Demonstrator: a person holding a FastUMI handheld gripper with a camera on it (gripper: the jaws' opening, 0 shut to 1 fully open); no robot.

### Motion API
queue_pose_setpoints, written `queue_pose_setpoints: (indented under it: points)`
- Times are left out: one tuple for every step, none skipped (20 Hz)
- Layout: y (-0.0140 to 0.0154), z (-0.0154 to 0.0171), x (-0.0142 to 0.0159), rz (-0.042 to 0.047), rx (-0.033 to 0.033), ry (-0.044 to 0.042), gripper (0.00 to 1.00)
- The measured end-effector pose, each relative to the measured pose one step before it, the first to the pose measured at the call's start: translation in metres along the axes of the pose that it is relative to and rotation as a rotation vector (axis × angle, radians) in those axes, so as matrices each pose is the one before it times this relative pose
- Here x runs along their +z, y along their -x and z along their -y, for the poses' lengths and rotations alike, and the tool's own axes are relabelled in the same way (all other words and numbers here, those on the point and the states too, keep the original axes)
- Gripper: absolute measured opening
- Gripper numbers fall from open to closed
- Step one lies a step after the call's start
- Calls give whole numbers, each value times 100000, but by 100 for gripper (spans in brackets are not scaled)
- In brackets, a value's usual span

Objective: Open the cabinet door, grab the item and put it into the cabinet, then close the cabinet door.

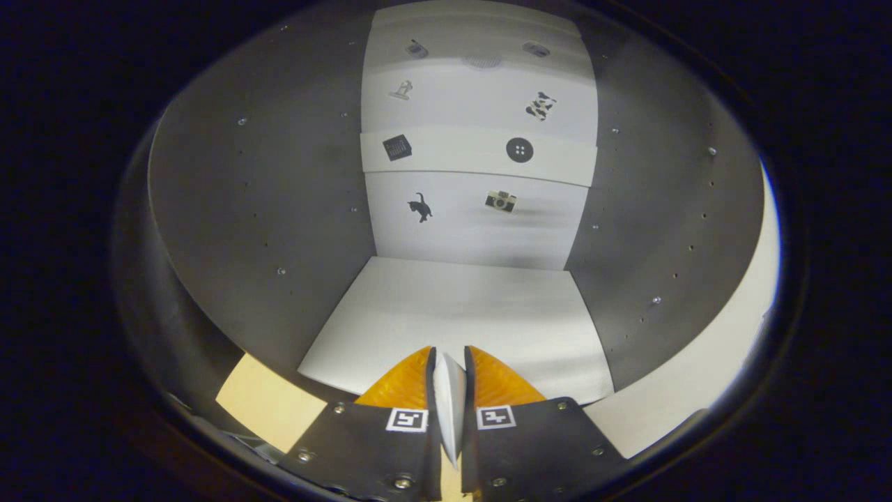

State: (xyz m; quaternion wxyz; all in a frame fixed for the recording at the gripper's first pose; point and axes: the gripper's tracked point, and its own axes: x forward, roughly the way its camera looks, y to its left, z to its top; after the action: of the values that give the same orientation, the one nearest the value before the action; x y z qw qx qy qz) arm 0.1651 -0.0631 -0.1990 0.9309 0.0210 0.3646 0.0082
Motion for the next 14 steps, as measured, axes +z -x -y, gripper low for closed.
queue_pose_setpoints:
  points:
    - [-235, -102, -40, -890, 618, -399, 11]
    - [-151, -89, -69, -786, 493, -239, 11]
    - [-174, -52, -12, -533, 149, 231, 11]
    - [-177, -52, -36, -484, 154, 268, 11]
    - [-155, -151, -92, -561, 408, 243, 11]
    - [-102, -136, -90, -411, 322, 272, 11]
    - [-63, -101, -13, -69, 208, 241, 11]
    - [-69, -90, -23, -70, 239, 386, 11]
    - [-19, -54, -12, -8, 39, 351, 11]
    - [-34, -39, -26, -78, -20, 311, 11]
    - [-42, 1, 37, -46, 64, 4, 11]
    - [-84, -23, -94, -291, 184, -242, 11]
    - [-51, 62, 45, -205, 26, -30, 12]
    - [-22, 33, -95, -285, 7, 134, 11]
